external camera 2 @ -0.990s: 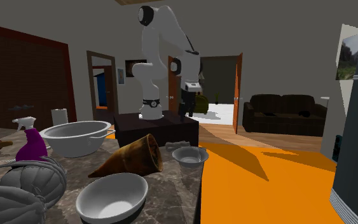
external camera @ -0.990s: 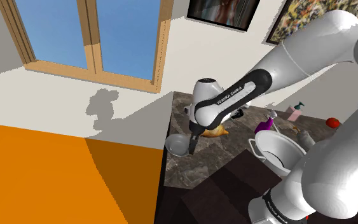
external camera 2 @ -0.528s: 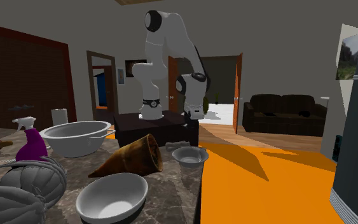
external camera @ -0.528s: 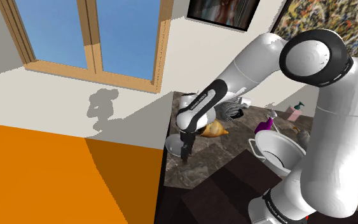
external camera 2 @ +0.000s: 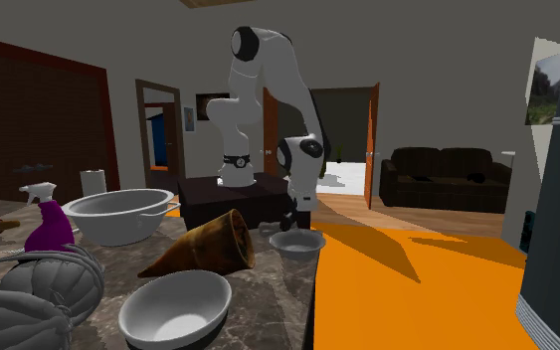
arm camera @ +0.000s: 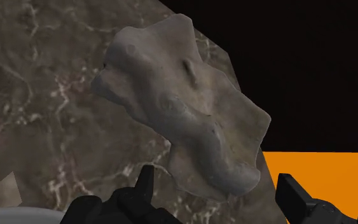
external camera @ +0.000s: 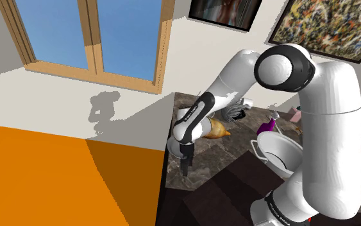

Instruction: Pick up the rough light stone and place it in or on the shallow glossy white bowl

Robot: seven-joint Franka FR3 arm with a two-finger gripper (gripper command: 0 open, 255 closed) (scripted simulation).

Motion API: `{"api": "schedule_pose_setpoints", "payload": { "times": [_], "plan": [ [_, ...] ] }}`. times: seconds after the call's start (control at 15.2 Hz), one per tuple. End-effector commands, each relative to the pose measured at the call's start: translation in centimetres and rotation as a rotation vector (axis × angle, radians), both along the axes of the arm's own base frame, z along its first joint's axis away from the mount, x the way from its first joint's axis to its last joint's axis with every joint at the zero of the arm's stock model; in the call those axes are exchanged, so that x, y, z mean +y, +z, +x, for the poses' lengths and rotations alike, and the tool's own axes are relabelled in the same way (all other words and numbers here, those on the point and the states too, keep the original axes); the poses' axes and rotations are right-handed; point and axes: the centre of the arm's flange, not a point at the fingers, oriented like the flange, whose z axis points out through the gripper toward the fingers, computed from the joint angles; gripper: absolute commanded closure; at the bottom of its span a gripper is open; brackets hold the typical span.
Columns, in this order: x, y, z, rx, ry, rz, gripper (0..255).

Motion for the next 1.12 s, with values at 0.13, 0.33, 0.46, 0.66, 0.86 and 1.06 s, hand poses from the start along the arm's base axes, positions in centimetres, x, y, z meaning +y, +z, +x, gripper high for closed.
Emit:
{"api": "schedule_pose_setpoints", "payload": {
  "times": [0.13,0.33,0.46,0.66,0.86,1.06],
  "plan": [
    [0.13,-1.15,-0.54,-0.002,-0.001,0.000,0],
    [0.13,-1.15,-0.54,-0.002,-0.001,0.000,0],
    [0.13,-1.15,-0.54,-0.002,-0.001,0.000,0],
    [0.14,-1.15,-0.54,-0.002,-0.001,0.000,255],
    [0.14,-1.16,-0.54,-0.002,-0.001,0.000,255],
    [0.14,-1.15,-0.53,-0.002,-0.001,0.000,255]
  ]
}}
